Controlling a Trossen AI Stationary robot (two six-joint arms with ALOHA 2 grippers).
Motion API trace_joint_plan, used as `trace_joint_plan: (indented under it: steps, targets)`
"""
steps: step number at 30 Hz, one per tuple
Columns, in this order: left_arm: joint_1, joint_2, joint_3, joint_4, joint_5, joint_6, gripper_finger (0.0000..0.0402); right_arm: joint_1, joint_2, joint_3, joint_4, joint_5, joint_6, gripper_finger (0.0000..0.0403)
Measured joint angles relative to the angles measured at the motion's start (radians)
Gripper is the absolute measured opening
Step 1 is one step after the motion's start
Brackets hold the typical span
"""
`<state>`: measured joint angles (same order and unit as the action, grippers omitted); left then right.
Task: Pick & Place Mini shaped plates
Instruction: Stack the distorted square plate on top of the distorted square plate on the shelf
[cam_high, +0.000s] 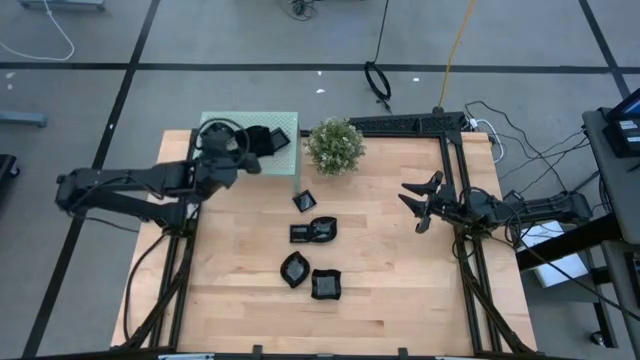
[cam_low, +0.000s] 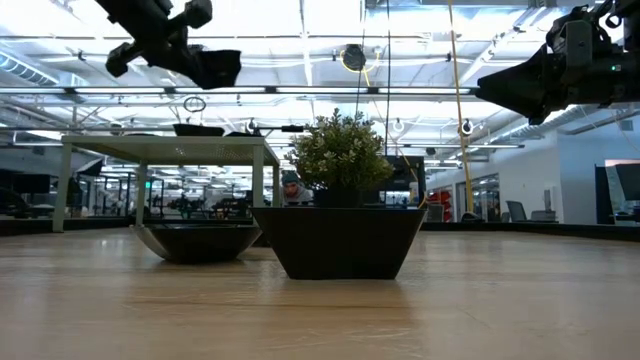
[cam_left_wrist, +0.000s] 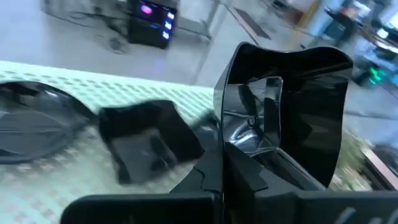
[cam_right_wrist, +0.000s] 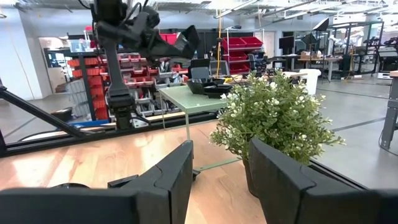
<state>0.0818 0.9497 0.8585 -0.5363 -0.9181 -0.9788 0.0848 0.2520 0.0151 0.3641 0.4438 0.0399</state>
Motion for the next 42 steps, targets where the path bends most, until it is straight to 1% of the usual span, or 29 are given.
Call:
trace_joint_plan:
  steps: [3, 6, 11, 15, 19, 26, 33, 38, 40, 42]
  targets:
    - [0.055, 0.006, 0.000, -0.020, 0.000, -0.034, 0.0012, 0.000, 0.000, 0.000, 0.000, 0.000, 0.000, 0.0144]
    - [0.108, 0.021, 0.000, -0.046, 0.029, -0.079, 0.0017, 0.000, 0.000, 0.000, 0.000, 0.000, 0.000, 0.0144]
    - [0.188, 0.059, 0.000, -0.060, 0.081, -0.133, 0.0008, 0.000, 0.000, 0.000, -0.001, 0.000, 0.000, 0.0144]
    - [0.233, 0.063, 0.000, -0.067, 0.113, -0.143, 0.0005, 0.000, 0.000, 0.000, -0.001, 0.000, 0.000, 0.0144]
    - [0.264, 0.063, 0.000, -0.079, 0.137, -0.146, 0.0014, 0.000, 0.000, 0.000, -0.002, 0.000, 0.000, 0.0144]
    - [0.297, 0.063, 0.000, -0.100, 0.211, -0.157, 0.0006, 0.000, 0.000, 0.000, -0.002, 0.000, 0.000, 0.0144]
    - [0.298, 0.063, 0.000, -0.110, 0.211, -0.154, 0.0025, 0.000, 0.000, 0.000, -0.002, 0.000, 0.000, 0.0144]
    - [0.298, 0.063, 0.000, -0.118, 0.182, -0.119, 0.0030, 0.000, 0.000, 0.000, -0.002, 0.000, 0.000, 0.0144]
    - [0.298, 0.063, 0.000, -0.118, 0.177, -0.115, 0.0040, 0.000, 0.000, 0.000, -0.002, 0.000, 0.000, 0.0144]
    - [0.298, 0.063, 0.000, -0.117, 0.172, -0.093, 0.0061, 0.000, 0.000, 0.000, -0.002, 0.000, 0.000, 0.0144]
